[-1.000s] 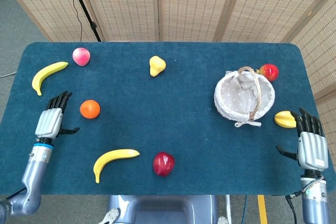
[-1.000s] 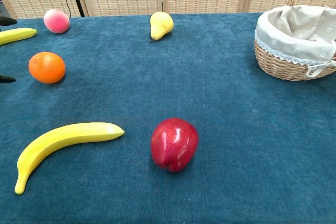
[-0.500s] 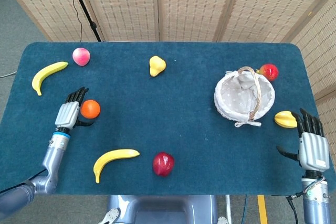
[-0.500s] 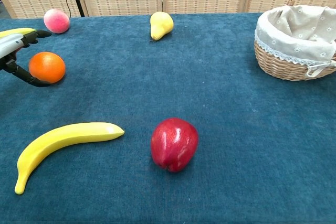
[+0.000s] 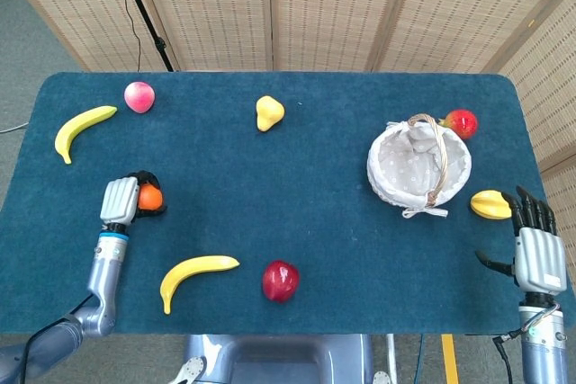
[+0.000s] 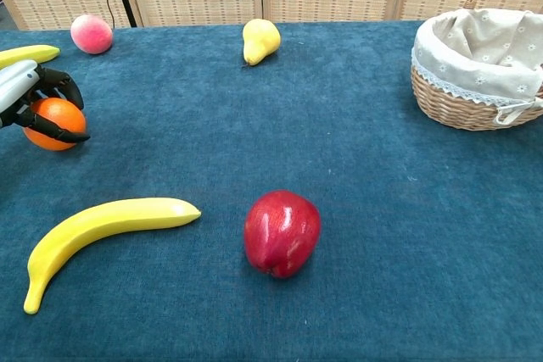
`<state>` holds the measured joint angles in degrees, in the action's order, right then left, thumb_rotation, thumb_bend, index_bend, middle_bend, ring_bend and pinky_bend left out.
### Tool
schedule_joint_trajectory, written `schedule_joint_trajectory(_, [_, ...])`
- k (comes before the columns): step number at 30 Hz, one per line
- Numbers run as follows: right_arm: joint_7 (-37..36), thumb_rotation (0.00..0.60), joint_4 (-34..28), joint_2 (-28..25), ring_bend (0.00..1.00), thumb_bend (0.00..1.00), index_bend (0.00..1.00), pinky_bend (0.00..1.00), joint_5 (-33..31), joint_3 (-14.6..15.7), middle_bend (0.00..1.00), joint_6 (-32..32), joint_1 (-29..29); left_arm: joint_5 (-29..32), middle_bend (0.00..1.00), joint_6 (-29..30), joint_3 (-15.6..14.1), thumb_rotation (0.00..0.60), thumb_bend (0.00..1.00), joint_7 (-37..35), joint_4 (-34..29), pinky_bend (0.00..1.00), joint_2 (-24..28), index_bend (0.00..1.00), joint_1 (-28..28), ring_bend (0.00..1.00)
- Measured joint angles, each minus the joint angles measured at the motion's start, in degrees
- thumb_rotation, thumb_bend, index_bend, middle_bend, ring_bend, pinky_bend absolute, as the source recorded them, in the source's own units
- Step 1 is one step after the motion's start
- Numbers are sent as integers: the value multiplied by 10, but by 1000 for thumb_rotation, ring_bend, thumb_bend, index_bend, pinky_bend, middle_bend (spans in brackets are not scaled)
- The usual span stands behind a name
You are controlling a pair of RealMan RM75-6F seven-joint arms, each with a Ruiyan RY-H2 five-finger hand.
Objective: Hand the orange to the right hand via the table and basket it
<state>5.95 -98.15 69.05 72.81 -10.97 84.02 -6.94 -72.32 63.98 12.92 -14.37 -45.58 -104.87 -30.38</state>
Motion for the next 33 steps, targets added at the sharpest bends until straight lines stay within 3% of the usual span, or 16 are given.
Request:
schedule_joint_trajectory(8, [1, 600, -3, 0, 0, 0, 120, 0, 2, 1, 27, -1, 0, -11, 547, 28, 14, 600, 207, 18, -68, 542, 30, 682, -7, 465])
schedule_joint_trajectory(15, [3, 600, -5, 1, 0, 0, 120, 0, 6, 2, 27, -2, -2, -7, 547, 35, 48, 600, 206, 116, -238, 542, 90, 682, -35, 465])
schedule_joint_trajectory(20, [4, 600, -9, 1, 0, 0, 120, 0, 12, 5, 27, -2, -3, 8, 547, 17, 69, 600, 207, 184, -317, 542, 115, 682, -65, 465])
schedule_joint_trajectory(26, [2, 600, -17, -4, 0, 0, 121, 0, 17, 7, 27, 6, 2, 26, 547, -20, 78, 600, 206, 238, -380, 542, 111, 682, -110, 465])
schedule_joint_trajectory(33, [-2, 600, -24, -11, 0, 0, 123, 0, 22, 7, 28, 20, 11, 60, 547, -47, 71, 600, 207, 292, -418, 542, 72, 682, -155, 465])
